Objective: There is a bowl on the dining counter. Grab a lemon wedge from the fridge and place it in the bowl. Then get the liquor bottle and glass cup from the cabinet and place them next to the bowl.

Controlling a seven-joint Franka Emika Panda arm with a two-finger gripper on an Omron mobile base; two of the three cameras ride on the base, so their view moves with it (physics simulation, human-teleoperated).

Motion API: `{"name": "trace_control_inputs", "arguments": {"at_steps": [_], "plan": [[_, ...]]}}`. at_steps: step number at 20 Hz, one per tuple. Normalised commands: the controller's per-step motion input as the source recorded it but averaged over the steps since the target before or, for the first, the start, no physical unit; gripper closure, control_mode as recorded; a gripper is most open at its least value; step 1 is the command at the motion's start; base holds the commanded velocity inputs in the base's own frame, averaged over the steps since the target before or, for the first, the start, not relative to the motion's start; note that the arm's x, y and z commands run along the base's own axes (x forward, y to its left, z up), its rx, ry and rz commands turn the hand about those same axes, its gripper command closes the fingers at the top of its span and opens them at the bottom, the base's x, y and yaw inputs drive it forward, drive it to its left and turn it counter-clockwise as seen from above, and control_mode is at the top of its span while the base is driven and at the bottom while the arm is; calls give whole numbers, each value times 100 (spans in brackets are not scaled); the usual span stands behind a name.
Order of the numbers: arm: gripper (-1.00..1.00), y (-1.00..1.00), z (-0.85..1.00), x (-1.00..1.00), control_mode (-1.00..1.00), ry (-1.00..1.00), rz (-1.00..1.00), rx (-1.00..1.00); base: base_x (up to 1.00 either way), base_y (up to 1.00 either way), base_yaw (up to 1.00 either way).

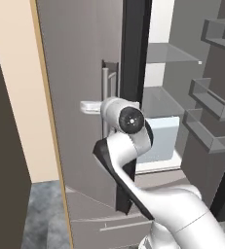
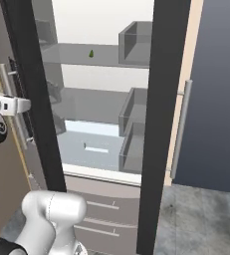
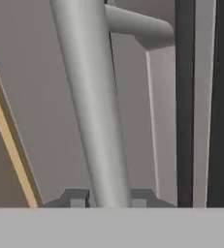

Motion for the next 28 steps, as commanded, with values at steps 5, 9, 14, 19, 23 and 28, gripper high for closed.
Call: {"name": "trace_control_inputs", "arguments": {"at_steps": [5,9,14,19,23,28], "plan": [[-100,100,0,-42,-100,4,0,0,0,0,0],[-100,34,-9,-24,-100,4,2,0,0,0,0],[-100,0,1,-93,-100,-13,-1,19,0,0,0],[-100,-13,11,-100,-100,-11,-1,35,0,0,0],[-100,-78,12,-86,-100,-2,-9,37,0,0,0],[-100,-100,9,-33,-100,0,-1,35,0,0,0]]}}
